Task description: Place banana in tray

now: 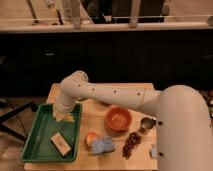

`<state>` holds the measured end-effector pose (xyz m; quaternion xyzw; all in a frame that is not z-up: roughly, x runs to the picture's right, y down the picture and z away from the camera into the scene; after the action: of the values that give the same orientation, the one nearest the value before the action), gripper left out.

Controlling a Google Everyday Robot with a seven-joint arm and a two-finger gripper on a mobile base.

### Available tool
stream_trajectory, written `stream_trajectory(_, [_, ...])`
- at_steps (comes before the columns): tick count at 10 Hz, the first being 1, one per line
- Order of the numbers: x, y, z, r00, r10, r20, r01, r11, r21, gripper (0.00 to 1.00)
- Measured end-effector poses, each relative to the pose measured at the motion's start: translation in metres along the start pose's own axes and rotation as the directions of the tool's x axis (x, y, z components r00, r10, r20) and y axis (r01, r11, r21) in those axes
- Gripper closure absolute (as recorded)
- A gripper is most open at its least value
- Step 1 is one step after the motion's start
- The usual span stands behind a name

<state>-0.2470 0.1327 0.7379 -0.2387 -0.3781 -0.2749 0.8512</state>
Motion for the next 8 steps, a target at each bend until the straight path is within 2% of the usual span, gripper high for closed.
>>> stream_trajectory(4, [0.007, 0.001, -0.003, 1.000, 0.023, 0.019, -0.024, 1.000, 0.017, 0.20])
stream_trajectory(8, [0.024, 0.012, -0.016, 0.997, 0.063, 0.035, -0.065, 0.995, 0.075, 0.20])
